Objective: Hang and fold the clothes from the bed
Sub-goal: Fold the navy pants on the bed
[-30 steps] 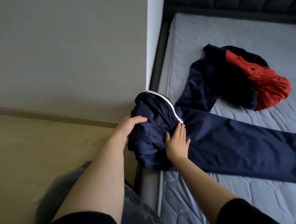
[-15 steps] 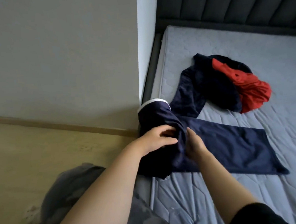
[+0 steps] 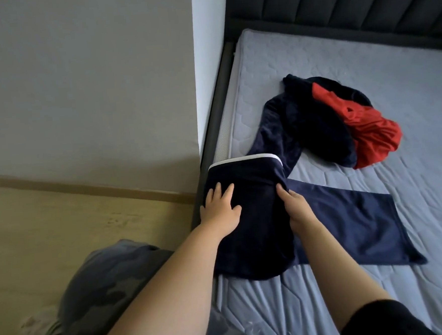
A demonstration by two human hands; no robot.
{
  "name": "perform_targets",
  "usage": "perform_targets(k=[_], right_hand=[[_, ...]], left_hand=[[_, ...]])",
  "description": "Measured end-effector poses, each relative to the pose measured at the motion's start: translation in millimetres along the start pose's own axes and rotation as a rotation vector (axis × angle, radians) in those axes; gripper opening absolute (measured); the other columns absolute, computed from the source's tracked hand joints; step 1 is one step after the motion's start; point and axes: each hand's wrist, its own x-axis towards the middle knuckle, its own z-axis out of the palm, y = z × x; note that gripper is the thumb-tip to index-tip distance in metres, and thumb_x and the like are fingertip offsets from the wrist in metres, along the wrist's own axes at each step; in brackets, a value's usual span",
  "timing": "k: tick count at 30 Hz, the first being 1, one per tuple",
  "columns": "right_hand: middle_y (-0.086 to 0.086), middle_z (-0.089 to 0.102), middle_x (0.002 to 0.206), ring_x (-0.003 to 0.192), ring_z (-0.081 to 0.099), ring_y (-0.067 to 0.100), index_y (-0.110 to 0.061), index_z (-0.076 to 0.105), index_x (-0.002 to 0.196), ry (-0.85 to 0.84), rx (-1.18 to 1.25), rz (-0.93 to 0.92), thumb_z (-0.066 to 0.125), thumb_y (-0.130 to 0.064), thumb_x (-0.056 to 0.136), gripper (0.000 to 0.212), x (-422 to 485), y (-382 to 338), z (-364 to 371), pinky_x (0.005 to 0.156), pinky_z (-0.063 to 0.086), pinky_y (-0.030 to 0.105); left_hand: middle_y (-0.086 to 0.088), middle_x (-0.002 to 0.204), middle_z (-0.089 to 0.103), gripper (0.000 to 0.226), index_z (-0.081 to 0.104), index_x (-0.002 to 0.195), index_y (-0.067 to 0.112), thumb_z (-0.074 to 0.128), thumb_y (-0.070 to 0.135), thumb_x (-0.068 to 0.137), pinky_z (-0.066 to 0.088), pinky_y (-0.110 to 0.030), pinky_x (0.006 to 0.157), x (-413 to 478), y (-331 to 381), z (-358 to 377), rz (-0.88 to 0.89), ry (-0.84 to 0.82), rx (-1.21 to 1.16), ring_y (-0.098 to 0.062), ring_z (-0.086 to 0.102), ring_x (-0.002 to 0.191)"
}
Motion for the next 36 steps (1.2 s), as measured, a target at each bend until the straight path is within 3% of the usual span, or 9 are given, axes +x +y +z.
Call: perform_targets(k=[4,6,9,19,24,29,31,33,36], right_hand=[[0.004,0.060,0.073,0.073,0.057,0.019,-0.004,0.058,0.076,0.265,-0.331,-0.025,0.053,-0.043,0.094,0.043,12.7,1.6,-5.9,0.058,0.043,0.026],[0.004,0.060,0.077,0.074,0.056,0.018,-0.002,0.058,0.082,0.307,-0.387,-0.100,0.051,-0.050,0.091,0.049,14.1,3.4,-6.5,0.064,0.044,0.029],[-0.006,0.064,0.097,0.089,0.060,0.010,-0.017,0.059,0.105,0.183,-0.333,-0.150,0.055,-0.056,0.086,0.043,8.2,-1.6,6.1,0.079,0.046,0.027],[-0.007,0.063,0.082,0.072,0.061,0.008,-0.014,0.059,0.097,0.187,-0.417,-0.080,0.068,-0.064,0.070,0.058,31.3,-51.1,19.8,0.054,0.044,0.021],[0.002,0.064,0.089,0.078,0.062,0.019,-0.006,0.058,0.109,0.118,-0.448,0.016,0.065,-0.052,0.082,0.055,41.0,-62.0,31.1,0.059,0.049,0.027],[0.007,0.073,0.094,0.078,0.070,0.016,-0.005,0.067,0.099,-0.186,-0.171,0.104,0.062,-0.045,0.089,0.042,37.2,-61.7,51.3,0.060,0.055,0.023],[0.009,0.071,0.100,0.083,0.069,0.019,-0.003,0.065,0.099,-0.107,-0.148,0.094,0.061,-0.045,0.089,0.044,36.2,-53.9,49.4,0.067,0.056,0.025],[0.009,0.067,0.100,0.086,0.063,0.021,-0.008,0.063,0.100,0.141,-0.260,0.023,0.061,-0.049,0.087,0.043,35.1,-43.0,37.5,0.076,0.051,0.028],[-0.002,0.066,0.078,0.070,0.059,0.012,-0.012,0.060,0.074,0.285,-0.336,-0.011,0.060,-0.061,0.078,0.050,21.0,-27.1,22.0,0.058,0.042,0.023]], left_hand=[[0.000,0.160,-0.007,0.064,0.002,0.152,0.032,0.039,0.037,0.099,0.019,-0.048,0.115,6.3,-12.7,6.5,-0.150,0.020,-0.115,-0.029,0.006,0.146],[-0.005,0.159,0.003,0.068,0.000,0.152,0.031,0.041,0.040,0.098,0.027,-0.045,0.112,9.5,-17.5,9.2,-0.224,0.041,-0.242,-0.032,0.020,0.142],[-0.010,0.150,0.025,0.074,0.006,0.152,0.028,0.048,0.046,0.094,0.036,-0.043,0.105,16.0,-21.0,11.2,-0.261,0.112,-0.338,-0.031,0.035,0.133],[-0.004,0.127,0.058,0.075,0.041,0.137,0.015,0.079,0.029,0.074,0.044,-0.031,0.091,30.0,-39.8,13.5,-0.286,0.218,-0.694,-0.025,0.057,0.113],[-0.001,0.121,0.060,0.063,0.046,0.133,0.017,0.073,0.033,0.079,0.046,-0.033,0.094,33.2,-43.6,16.7,-0.266,0.213,-0.824,-0.022,0.059,0.107],[-0.006,0.119,0.062,0.052,0.054,0.127,0.010,0.058,0.045,0.089,0.047,-0.038,0.095,38.9,-48.6,10.9,-0.344,0.270,-0.935,-0.026,0.060,0.105],[-0.007,0.118,0.062,0.053,0.054,0.127,0.009,0.056,0.047,0.090,0.046,-0.035,0.091,39.5,-51.7,9.4,-0.362,0.272,-0.889,-0.027,0.059,0.104],[-0.008,0.119,0.061,0.053,0.054,0.126,0.008,0.056,0.046,0.090,0.046,-0.034,0.088,39.5,-54.8,10.2,-0.384,0.269,-0.856,-0.027,0.059,0.104],[-0.009,0.117,0.062,0.049,0.056,0.122,0.008,0.055,0.046,0.090,0.046,-0.036,0.088,40.6,-57.1,12.2,-0.400,0.259,-0.814,-0.027,0.058,0.101]])
